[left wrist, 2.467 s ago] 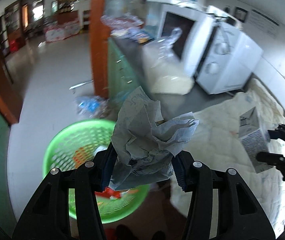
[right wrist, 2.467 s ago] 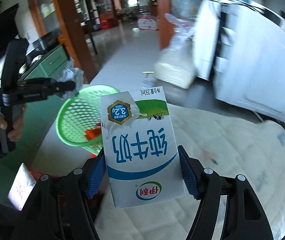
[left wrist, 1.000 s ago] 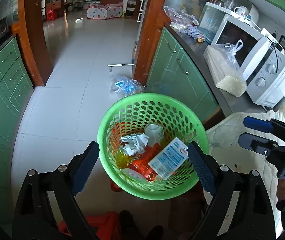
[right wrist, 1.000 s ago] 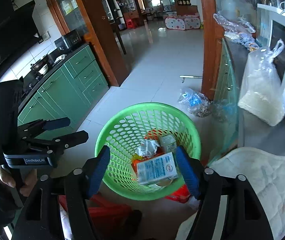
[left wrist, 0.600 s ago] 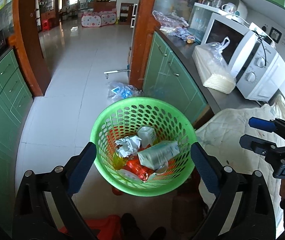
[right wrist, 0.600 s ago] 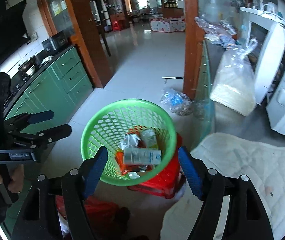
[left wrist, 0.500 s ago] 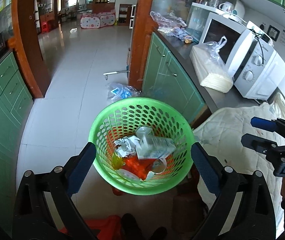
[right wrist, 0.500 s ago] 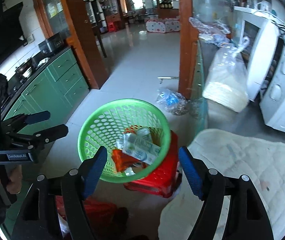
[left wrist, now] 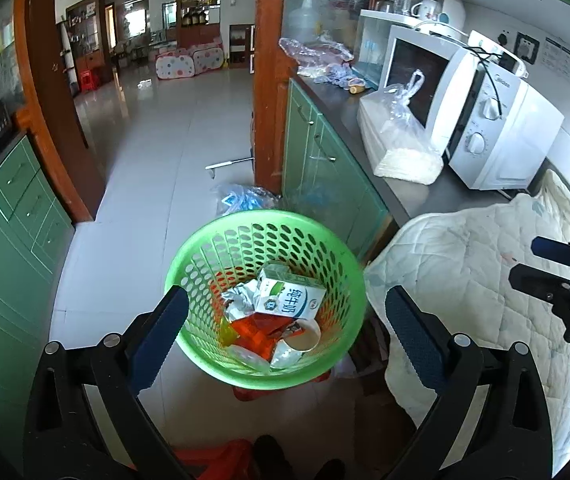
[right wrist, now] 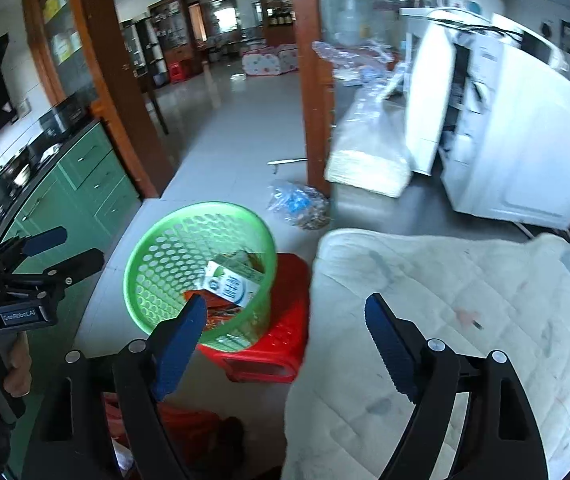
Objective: Collect trash
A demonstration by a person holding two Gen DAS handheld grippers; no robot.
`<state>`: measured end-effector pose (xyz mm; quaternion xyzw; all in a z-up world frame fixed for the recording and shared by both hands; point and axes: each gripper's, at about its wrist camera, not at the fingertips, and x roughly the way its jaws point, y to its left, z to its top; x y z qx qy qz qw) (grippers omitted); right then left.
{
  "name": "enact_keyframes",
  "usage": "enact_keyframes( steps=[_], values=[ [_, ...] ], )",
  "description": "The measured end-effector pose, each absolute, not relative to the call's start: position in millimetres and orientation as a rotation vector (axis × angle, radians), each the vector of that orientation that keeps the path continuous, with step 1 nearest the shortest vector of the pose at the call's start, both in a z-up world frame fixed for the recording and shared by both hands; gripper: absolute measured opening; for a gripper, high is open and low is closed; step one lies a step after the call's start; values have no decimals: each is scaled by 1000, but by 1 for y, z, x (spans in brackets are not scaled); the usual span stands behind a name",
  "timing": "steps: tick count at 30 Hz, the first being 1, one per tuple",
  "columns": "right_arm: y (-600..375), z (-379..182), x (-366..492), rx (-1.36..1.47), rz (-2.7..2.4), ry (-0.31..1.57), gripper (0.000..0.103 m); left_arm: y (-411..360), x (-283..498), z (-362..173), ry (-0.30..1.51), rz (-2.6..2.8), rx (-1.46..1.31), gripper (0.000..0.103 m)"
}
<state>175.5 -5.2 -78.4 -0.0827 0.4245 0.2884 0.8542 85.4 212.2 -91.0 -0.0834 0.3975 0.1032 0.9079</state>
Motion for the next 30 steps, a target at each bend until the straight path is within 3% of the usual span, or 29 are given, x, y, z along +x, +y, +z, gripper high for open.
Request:
enact_keyframes(
  steps=[5,30],
  values=[
    [-35,-72,168,-142,543,880,83,189,85,-81,810,212,-129,98],
    [-153,-45,108,-29,282,805,86,84,61,-39,743,70,-5,98]
  ],
)
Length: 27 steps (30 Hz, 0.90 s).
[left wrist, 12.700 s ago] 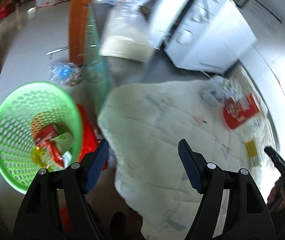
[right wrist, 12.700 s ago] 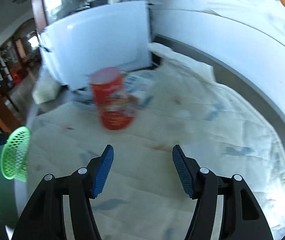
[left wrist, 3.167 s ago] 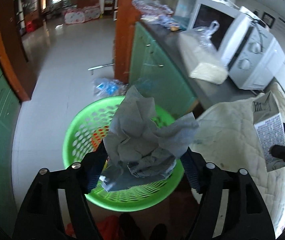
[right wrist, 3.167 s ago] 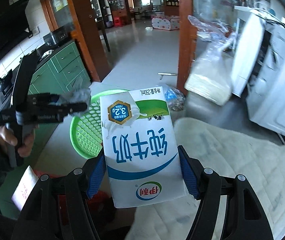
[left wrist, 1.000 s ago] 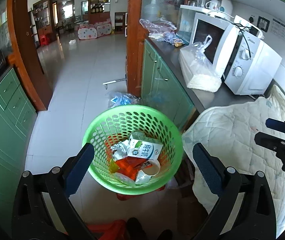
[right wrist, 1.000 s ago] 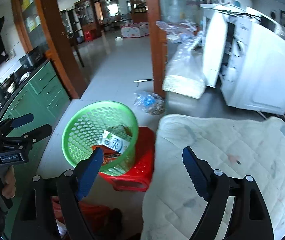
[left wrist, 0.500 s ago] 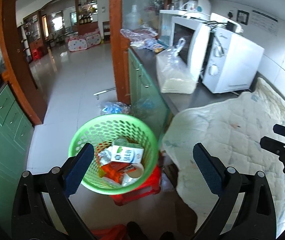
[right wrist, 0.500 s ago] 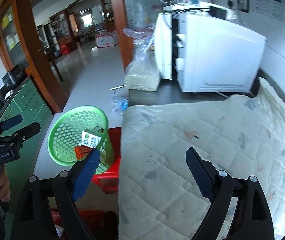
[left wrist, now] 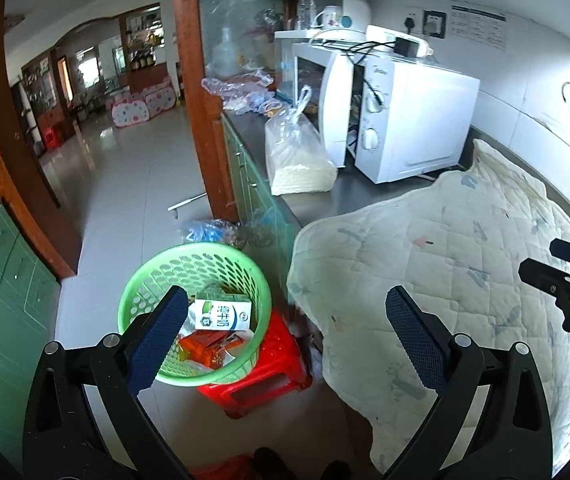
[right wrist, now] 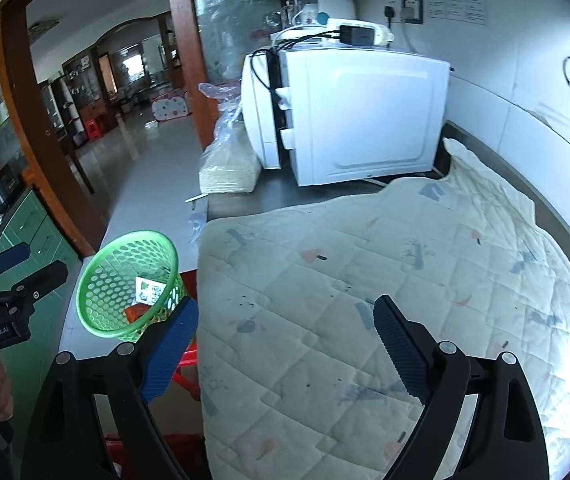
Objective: Collect trash
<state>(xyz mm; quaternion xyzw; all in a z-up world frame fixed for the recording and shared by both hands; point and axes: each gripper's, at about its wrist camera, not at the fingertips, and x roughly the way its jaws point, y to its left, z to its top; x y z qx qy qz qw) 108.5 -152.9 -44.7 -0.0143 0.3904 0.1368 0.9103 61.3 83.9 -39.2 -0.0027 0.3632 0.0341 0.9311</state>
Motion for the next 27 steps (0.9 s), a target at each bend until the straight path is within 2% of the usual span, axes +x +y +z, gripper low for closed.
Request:
enact_keyframes(
  steps=[27],
  values=[
    [-183,-20,85,-5,218,733,93,50,44,-19,696,59,18,98]
  ],
)
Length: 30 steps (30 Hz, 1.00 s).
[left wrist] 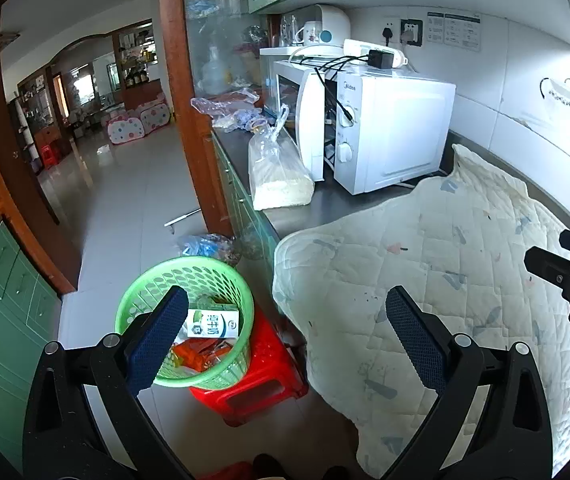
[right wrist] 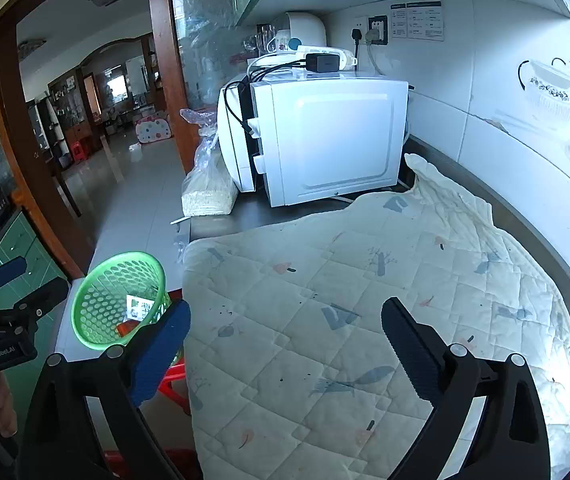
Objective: Collect trash
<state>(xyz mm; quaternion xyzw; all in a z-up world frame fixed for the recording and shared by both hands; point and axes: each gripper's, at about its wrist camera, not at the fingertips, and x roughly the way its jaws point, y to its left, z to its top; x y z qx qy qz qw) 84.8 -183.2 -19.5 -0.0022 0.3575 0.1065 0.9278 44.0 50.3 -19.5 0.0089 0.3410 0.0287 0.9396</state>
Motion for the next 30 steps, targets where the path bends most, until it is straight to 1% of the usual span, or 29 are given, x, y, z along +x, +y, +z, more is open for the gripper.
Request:
enact_keyframes(
  steps=[30],
  values=[
    [-193,-10,74,5,203,665,95,27,30,4,545,116,88,98]
  ],
)
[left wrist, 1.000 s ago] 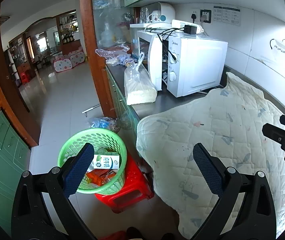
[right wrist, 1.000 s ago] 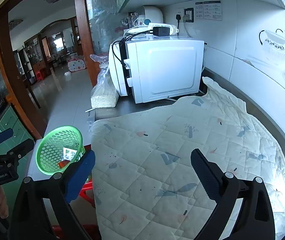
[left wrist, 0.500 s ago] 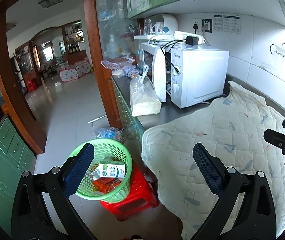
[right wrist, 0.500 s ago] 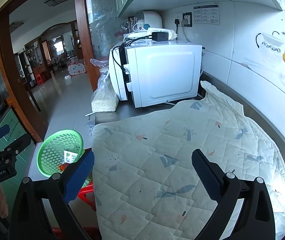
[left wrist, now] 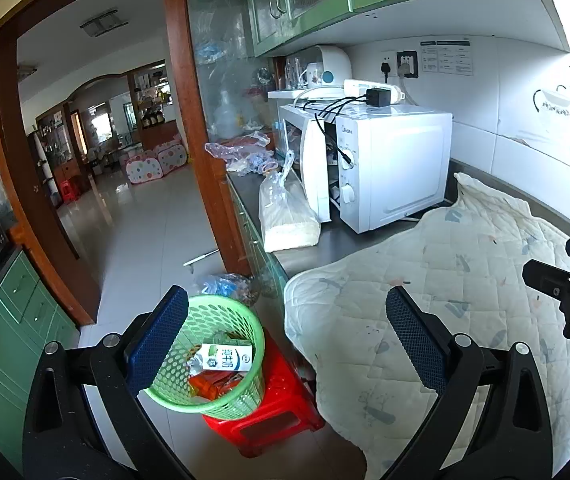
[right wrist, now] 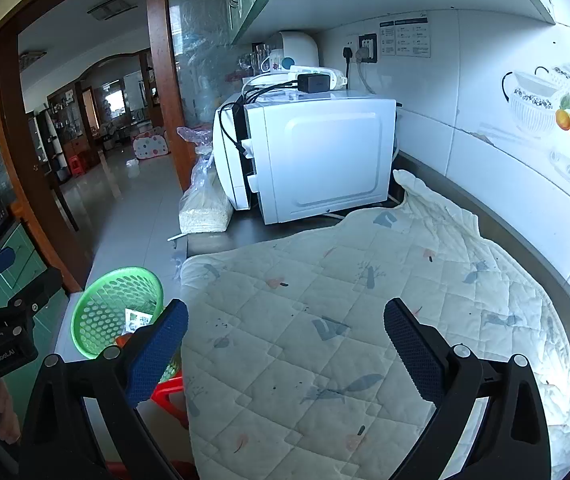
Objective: Collect trash
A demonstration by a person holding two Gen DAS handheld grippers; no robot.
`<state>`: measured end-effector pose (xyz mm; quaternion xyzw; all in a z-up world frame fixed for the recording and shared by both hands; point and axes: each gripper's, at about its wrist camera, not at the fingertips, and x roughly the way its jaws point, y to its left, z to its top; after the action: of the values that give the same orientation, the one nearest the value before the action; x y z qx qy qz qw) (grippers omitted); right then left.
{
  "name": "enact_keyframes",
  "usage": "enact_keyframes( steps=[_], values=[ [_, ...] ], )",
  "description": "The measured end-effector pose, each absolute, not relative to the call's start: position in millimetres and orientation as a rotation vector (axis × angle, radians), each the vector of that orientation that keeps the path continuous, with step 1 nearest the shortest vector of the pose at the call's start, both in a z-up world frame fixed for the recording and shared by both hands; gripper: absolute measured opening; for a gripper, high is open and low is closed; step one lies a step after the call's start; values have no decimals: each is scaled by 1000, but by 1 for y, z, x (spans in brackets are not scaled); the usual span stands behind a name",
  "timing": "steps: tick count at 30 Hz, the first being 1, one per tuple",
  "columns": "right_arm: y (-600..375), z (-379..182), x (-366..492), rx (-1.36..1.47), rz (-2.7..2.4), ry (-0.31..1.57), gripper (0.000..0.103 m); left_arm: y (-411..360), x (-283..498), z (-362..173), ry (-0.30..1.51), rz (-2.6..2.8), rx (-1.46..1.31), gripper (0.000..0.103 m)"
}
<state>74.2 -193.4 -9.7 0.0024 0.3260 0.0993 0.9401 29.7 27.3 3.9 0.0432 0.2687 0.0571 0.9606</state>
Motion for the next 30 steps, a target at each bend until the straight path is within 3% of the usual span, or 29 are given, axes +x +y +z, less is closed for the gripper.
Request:
enact_keyframes(
  steps=[30],
  values=[
    [-193,-2,73,4,207,648,96,32,27,9,535,133,73,98]
  ],
)
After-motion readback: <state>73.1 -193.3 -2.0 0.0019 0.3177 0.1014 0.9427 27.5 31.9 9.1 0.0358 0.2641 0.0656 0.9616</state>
